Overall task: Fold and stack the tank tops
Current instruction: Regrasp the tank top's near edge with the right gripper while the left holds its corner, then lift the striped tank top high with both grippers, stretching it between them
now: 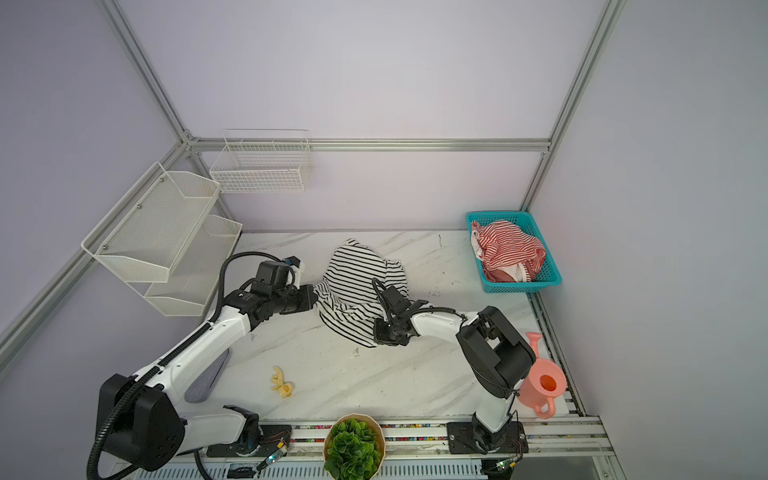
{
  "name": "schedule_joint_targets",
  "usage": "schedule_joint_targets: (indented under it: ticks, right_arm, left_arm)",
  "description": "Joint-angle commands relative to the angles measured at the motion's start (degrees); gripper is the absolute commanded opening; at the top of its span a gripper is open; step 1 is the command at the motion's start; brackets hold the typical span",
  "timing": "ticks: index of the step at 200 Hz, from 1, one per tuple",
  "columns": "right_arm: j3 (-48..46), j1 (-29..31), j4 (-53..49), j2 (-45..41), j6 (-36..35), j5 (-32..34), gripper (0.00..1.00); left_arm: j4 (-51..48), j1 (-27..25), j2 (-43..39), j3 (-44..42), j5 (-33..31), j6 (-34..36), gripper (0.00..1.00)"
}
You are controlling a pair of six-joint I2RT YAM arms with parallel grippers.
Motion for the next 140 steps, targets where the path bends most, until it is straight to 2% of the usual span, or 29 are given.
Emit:
schedule_joint_targets:
  ticks: [1,6,34,58,102,140]
  right_arm:
    - [0.9,0.5,-1.7,0.7,-0.1,1.1,0.08]
    - [1.2,0.5,-2.3,0.4,-0.4,1.4,0.0]
    - [4.1,0.2,-5.7,-4.2,-0.5,4.5,0.0]
    - [7.5,-2.6,-7.8,-10.5,-2.4,4.8,0.0]
    - [13.8,-12.8,-9.9,-19.7,-7.9,1.7,0.0]
    - [24.1,-20.7,-9.7,-20.2,-13.2,-3.3,0.0]
  left_arm:
    - [1.1,-0.2,-1.8,-1.9,0.9,-0.1,0.0]
    - [0.9,-0.1,-1.7,-1.8,0.8,0.0,0.0]
    - [-1.3,-0.1,-1.9,0.8,-0.9,1.8,0.0]
    - [-4.0,-0.1,-1.9,6.0,-2.8,4.3,0.0]
    - [-6.8,1.6,-2.4,16.6,-7.6,8.4,0.0]
    - [-7.3,3.7,-2.0,28.1,-7.5,10.4,0.0]
